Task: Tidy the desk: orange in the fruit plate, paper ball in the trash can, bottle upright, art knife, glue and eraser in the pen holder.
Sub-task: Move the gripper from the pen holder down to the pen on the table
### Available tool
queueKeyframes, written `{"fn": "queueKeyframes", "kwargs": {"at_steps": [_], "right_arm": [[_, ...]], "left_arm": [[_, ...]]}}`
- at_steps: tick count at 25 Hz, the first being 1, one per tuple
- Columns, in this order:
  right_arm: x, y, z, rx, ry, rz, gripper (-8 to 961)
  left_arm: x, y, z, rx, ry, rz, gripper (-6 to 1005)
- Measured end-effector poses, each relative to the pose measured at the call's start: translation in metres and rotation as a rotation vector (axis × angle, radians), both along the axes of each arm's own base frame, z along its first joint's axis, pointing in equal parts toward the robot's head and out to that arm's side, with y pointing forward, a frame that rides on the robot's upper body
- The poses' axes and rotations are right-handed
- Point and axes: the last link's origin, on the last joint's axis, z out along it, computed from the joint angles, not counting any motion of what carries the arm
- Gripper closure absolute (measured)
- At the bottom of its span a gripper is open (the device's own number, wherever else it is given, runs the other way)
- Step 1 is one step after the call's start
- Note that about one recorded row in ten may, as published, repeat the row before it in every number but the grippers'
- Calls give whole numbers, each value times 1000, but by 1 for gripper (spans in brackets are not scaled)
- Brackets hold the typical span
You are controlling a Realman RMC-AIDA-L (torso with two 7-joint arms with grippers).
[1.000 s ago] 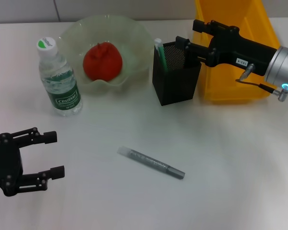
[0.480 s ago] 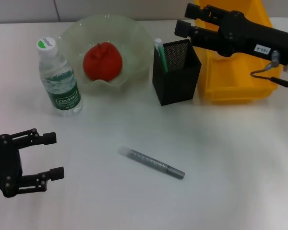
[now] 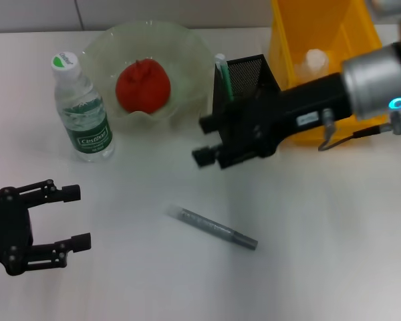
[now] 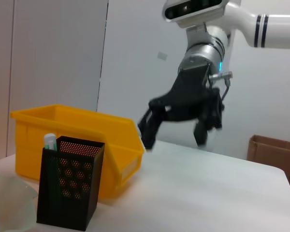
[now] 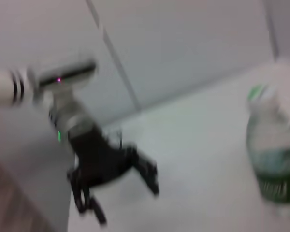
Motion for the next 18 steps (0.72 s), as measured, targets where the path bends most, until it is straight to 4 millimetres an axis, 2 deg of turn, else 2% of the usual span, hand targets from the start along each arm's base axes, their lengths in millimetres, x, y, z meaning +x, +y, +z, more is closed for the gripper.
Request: {"fn": "queueKeyframes", "kwargs": {"at_steps": [1,2,5,6,9,13,18], "right_arm": [[0,0,0,0,0,0,221],[-7,2,-8,-32,-97,6,221],[-10,3,-11,-41,-139,12,221],[-17,7,-18,-48,-224,14,221],[-24,10,-25,-50,-296,18,220],[-43,14,-39,-53,-450,38,220],[-57,11,-50,-66,-529,73,220]], "left_arm": [[0,0,0,0,0,0,201],[0,0,0,1,1,1,201],[-1,0,0,4,4,4,201],[-1,1,0,6,6,5,201],[-2,1,0,8,9,8,201],[-3,2,-1,11,18,15,201],[-3,1,-2,12,15,19,201]]}}
